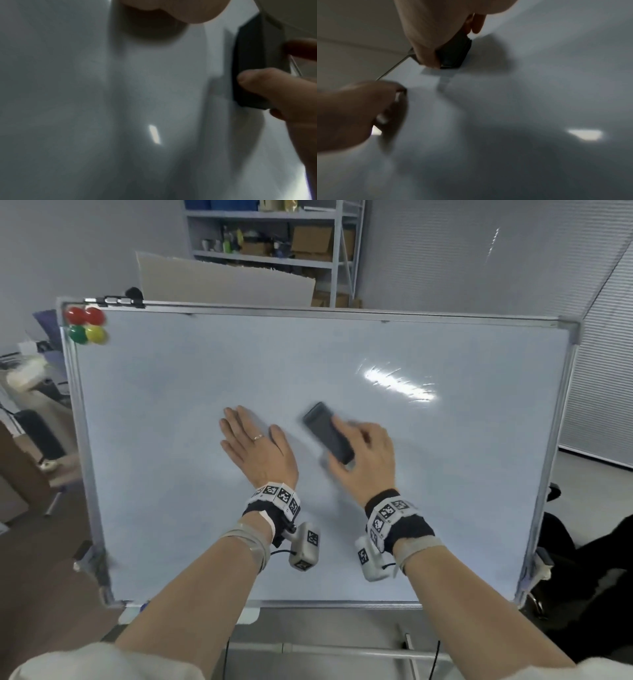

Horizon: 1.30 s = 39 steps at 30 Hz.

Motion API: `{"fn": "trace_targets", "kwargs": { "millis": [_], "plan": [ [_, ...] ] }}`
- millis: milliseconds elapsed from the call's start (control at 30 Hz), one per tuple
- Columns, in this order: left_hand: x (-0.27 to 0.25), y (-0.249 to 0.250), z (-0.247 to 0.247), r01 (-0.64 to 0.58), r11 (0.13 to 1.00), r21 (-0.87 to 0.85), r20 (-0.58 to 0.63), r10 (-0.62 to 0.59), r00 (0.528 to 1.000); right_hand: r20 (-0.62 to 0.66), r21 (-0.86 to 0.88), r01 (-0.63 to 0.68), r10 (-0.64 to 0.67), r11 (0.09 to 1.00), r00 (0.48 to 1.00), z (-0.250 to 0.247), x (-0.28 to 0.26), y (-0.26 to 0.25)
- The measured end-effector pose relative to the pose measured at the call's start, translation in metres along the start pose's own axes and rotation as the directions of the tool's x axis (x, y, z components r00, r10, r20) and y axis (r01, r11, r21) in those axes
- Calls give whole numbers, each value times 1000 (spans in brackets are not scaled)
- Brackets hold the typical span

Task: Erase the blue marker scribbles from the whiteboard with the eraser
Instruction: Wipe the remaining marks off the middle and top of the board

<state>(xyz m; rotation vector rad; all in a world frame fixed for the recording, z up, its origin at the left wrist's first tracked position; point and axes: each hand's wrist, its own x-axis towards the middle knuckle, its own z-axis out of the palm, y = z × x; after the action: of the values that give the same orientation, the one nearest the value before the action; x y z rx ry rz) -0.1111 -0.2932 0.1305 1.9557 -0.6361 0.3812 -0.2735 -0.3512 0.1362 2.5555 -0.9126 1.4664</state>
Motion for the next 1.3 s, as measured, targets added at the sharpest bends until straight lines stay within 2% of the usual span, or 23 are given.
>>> {"fn": "trace_targets", "kwargs": {
  "millis": [67,100,167,233,267,433,500,567,633,667,767,900,967,1000,1033,1067,1167,1200,1233,1300],
  "plan": [
    [3,-11,-6,44,999,13,15,-44,999,103,-43,106,-101,993,990,4,-9,-1],
    [4,-18,-10,69,997,20,27,-69,997,80,-59,71,-66,996,995,2,-9,2],
    [5,-30,-17,98,995,38,51,-99,994,-88,-42,-162,157,986,984,-4,-8,12],
    [5,-40,-22,94,994,59,70,-98,993,-220,1,-361,352,933,910,-11,-7,20],
    [5,-43,-24,90,994,66,79,-96,992,-231,7,-395,386,919,893,-12,-8,20],
    [4,-48,-26,78,994,74,105,-86,991,-63,-43,-255,252,966,966,1,-28,-9],
    [3,-46,-26,78,994,72,100,-85,991,-69,-59,-269,265,961,962,0,-34,-7],
    [0,-43,-25,79,994,72,92,-85,992,-119,-82,-342,332,936,936,-7,-41,5],
    [-8,-38,-24,76,994,73,89,-82,993,-210,-84,-463,438,883,874,-17,-49,27],
    [-13,-36,-23,64,995,74,87,-71,994,-263,-65,-538,506,840,821,-23,-54,38],
    [-33,-22,-16,25,998,58,83,-30,996,-387,17,-735,683,677,620,-37,-69,68],
    [-63,8,-3,-20,999,45,79,16,997,-451,57,-870,790,491,416,-52,-94,97],
    [-73,19,2,-22,998,54,88,17,996,-435,108,-887,824,448,363,-55,-101,103],
    [-77,22,5,-18,998,60,97,13,995,-422,131,-881,830,455,366,-55,-102,103],
    [-80,23,6,-12,998,67,106,5,994,-400,147,-863,827,483,395,-54,-102,101],
    [-82,23,8,-8,997,73,110,0,994,-367,153,-831,811,535,455,-53,-101,98],
    [-84,18,10,0,997,76,128,-10,992,-222,141,-636,650,759,727,-48,-100,84],
    [-83,17,10,1,997,76,137,-11,990,-185,123,-574,587,810,788,-46,-100,81],
    [-82,14,10,5,997,79,144,-16,989,-165,103,-535,545,839,822,-43,-101,78],
    [-81,11,8,31,995,90,150,-45,988,-168,105,-517,528,849,832,-39,-103,72]
  ]
}}
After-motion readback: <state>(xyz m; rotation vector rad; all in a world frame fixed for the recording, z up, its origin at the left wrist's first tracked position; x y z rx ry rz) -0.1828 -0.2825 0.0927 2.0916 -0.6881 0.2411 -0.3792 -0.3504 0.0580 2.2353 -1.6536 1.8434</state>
